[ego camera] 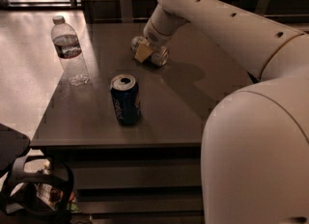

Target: Knock 7up can over

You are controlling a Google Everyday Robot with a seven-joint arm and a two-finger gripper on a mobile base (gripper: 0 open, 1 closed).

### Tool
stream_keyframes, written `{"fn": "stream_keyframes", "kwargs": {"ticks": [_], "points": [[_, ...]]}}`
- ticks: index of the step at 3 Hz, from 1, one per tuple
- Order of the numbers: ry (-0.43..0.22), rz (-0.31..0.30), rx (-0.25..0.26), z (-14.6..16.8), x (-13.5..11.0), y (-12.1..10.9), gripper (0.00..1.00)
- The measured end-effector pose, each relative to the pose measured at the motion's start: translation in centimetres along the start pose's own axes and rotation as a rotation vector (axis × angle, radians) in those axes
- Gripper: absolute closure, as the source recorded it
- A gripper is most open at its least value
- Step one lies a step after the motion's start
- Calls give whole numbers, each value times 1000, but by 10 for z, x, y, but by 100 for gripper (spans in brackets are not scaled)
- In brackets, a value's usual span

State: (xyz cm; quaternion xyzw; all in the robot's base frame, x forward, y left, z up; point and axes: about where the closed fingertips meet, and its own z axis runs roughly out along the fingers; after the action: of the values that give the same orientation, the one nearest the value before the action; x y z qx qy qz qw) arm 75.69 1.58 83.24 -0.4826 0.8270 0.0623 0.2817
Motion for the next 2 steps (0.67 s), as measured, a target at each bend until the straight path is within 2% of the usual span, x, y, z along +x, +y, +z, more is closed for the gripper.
{"fn": "stream_keyframes", "kwargs": {"ticks": [2], "points": [[5, -2, -7, 4, 0, 2, 0]]}}
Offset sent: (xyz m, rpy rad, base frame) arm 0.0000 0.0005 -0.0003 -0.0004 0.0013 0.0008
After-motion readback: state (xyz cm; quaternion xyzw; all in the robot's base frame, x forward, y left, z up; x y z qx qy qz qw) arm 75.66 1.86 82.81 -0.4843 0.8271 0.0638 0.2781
